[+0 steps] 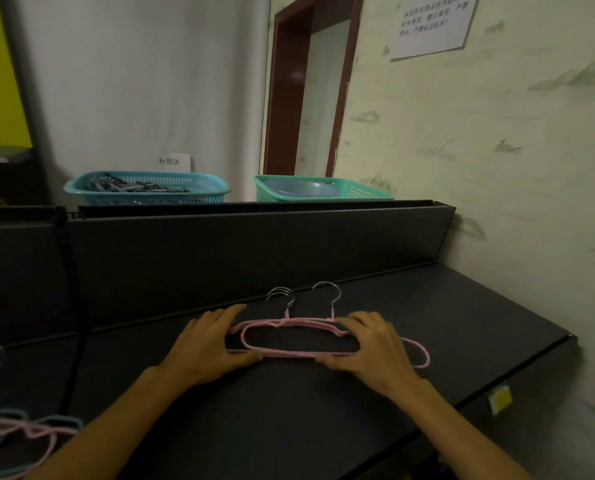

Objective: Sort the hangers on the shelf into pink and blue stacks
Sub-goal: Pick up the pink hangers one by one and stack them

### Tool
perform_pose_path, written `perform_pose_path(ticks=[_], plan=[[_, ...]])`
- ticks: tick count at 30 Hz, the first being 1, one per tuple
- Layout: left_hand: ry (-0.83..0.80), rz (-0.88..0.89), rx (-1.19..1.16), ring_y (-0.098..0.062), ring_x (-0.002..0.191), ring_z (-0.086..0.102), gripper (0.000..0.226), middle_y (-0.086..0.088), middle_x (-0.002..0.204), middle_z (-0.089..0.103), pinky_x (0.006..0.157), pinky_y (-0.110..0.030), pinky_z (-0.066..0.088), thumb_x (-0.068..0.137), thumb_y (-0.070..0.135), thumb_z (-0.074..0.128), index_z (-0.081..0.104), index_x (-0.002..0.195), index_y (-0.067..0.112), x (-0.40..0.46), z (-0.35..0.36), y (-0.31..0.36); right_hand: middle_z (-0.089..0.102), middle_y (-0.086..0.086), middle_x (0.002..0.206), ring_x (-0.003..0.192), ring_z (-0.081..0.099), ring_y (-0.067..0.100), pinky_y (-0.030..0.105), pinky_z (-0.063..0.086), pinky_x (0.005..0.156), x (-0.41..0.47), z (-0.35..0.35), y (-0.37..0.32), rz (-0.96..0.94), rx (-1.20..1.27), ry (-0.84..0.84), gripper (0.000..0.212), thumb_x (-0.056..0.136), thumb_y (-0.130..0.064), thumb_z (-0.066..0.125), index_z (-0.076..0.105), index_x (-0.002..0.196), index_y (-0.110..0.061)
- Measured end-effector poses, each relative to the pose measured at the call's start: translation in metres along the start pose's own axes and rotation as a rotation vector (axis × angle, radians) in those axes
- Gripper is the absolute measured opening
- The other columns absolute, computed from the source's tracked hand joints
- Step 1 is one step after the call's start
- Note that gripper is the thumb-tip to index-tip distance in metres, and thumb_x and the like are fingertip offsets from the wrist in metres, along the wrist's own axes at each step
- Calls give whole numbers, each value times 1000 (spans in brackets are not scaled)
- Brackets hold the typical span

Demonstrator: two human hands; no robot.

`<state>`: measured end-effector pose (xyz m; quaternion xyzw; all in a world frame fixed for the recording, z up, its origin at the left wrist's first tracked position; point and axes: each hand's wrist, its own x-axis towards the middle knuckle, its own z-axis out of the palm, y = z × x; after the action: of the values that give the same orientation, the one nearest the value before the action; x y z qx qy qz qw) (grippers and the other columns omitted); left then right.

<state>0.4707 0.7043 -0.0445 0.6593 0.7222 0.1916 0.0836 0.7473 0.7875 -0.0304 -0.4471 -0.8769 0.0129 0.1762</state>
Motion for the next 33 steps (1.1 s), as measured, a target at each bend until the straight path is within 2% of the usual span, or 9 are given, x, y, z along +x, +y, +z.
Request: perform_pose_path(ticks=[3,6,12,21,23,25,26,29,33], plan=[[-6,11,31,-9,124,42,97,6,140,43,107,-31,34,68,73,60,18,147,35,-1,-4,-6,43,-4,138,124,38,11,28,33,103,12,12,-24,-24,26,-54,112,52,-92,26,44,140,-25],[-8,10,24,-9,125,42,92,6,141,42,107,-31,34,72,67,63,18,146,36,0,-7,-5,43,-3,139,125,38,13,29,32,103,24,20,-36,-38,20,-71,109,54,-93,36,44,140,-25],[6,41,-3,-3,117,42,80,11,136,43,99,-24,39,74,63,64,29,142,38,-2,-3,-6,48,-3,135,120,42,13,30,36,100,34,31,-41,-68,30,-76,116,51,-98,22,48,137,-25],[11,83,82,-2,114,43,63,12,131,46,94,-19,37,77,66,59,48,130,34,1,-5,1,44,-3,141,126,39,14,30,33,102,35,29,-46,-71,46,-88,117,49,-95,16,45,139,-26],[-10,77,119,-4,117,43,63,11,133,46,96,-22,37,78,67,56,50,129,32,2,-7,1,35,-1,149,134,32,16,34,29,109,32,25,-41,-75,39,-147,106,59,-93,32,40,143,-29],[-40,80,146,-5,119,42,64,10,134,45,100,-24,36,78,68,55,50,130,31,3,-10,0,24,0,155,140,25,18,37,26,113,30,16,-30,-77,28,-228,89,71,-80,52,37,145,-31],[-55,81,148,-5,120,42,65,10,135,45,101,-25,36,77,68,55,50,129,30,4,-11,-1,24,-1,155,140,27,19,38,29,113,29,10,-22,-69,28,-275,88,71,-78,55,37,144,-32],[-93,79,119,-5,117,43,64,9,133,46,99,-24,39,77,66,58,51,129,28,6,-14,-1,43,-6,141,121,46,9,31,43,102,27,-7,1,-41,38,-356,100,58,-88,47,46,138,-29],[-139,80,88,-4,110,46,63,8,127,48,95,-23,43,76,64,61,53,126,27,11,-17,-1,56,-8,130,114,52,3,23,44,98,28,-17,18,-27,75,-385,66,77,-59,68,55,131,-24]])
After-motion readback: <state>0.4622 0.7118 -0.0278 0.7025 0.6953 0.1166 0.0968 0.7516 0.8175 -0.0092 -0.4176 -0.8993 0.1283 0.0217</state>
